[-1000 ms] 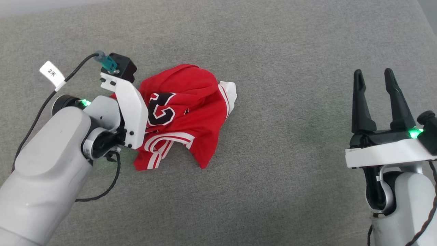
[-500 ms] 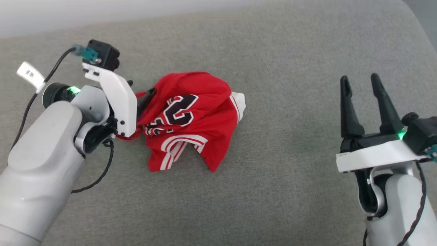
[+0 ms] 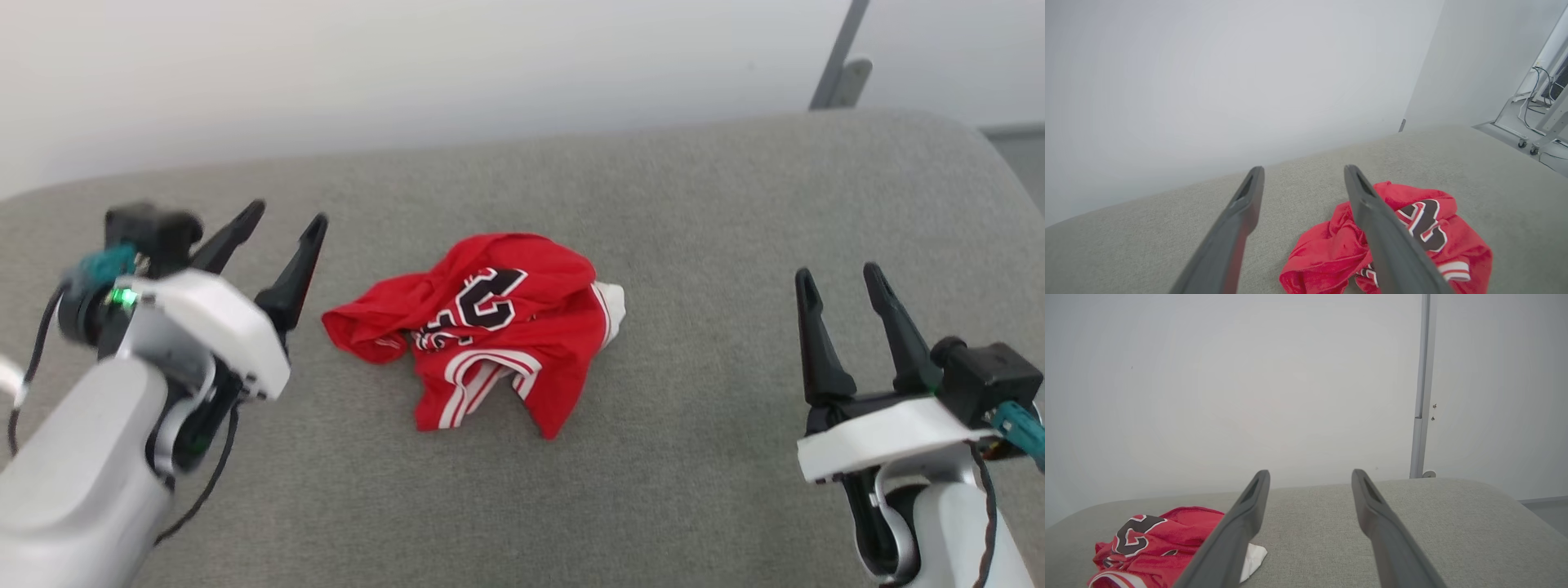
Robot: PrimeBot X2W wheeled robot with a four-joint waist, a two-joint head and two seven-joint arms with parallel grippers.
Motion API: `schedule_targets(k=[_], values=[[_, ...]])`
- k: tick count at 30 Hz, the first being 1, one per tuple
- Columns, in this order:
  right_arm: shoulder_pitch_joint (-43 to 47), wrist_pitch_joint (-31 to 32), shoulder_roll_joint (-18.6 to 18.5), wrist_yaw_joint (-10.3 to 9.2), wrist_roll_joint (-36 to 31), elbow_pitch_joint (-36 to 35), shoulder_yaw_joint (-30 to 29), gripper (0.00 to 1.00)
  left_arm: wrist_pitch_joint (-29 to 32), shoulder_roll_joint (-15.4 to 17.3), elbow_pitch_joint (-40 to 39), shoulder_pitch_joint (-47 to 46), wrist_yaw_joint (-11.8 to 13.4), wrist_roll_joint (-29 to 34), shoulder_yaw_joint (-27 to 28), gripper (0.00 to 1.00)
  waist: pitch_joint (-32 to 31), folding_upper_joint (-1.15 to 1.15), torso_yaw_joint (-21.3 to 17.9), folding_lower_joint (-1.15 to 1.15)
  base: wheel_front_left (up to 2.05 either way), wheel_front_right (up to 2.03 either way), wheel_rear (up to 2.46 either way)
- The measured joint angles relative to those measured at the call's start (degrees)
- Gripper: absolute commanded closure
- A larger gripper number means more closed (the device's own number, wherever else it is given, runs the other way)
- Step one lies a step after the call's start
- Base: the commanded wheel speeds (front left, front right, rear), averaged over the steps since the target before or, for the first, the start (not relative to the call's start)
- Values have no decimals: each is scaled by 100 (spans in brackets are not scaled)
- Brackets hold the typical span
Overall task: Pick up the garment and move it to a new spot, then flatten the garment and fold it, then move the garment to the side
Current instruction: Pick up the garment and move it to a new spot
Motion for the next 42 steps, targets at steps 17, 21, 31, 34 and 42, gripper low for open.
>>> schedule_targets(k=[17,21,31,34,42], values=[[586,52,-80,0,14,-144,-185,0,-1349,560,-1838,2533,1158,8,946,0,-626,0,540,0,0,0,0],[645,46,-82,0,-3,-170,-203,0,-1380,561,-2054,2978,1215,78,1220,0,-667,0,620,0,0,0,0],[704,-55,-146,0,-11,-80,-272,0,-1386,-60,-2321,3879,954,601,2259,0,-698,0,633,0,0,0,0],[734,-65,-163,0,-14,-29,-282,0,-1386,-275,-2327,4092,775,835,2538,0,-699,0,607,0,0,0,0],[738,-166,-254,0,-57,97,-221,0,-1386,-890,-2184,4406,304,1192,3162,0,-685,0,502,0,0,0,0]])
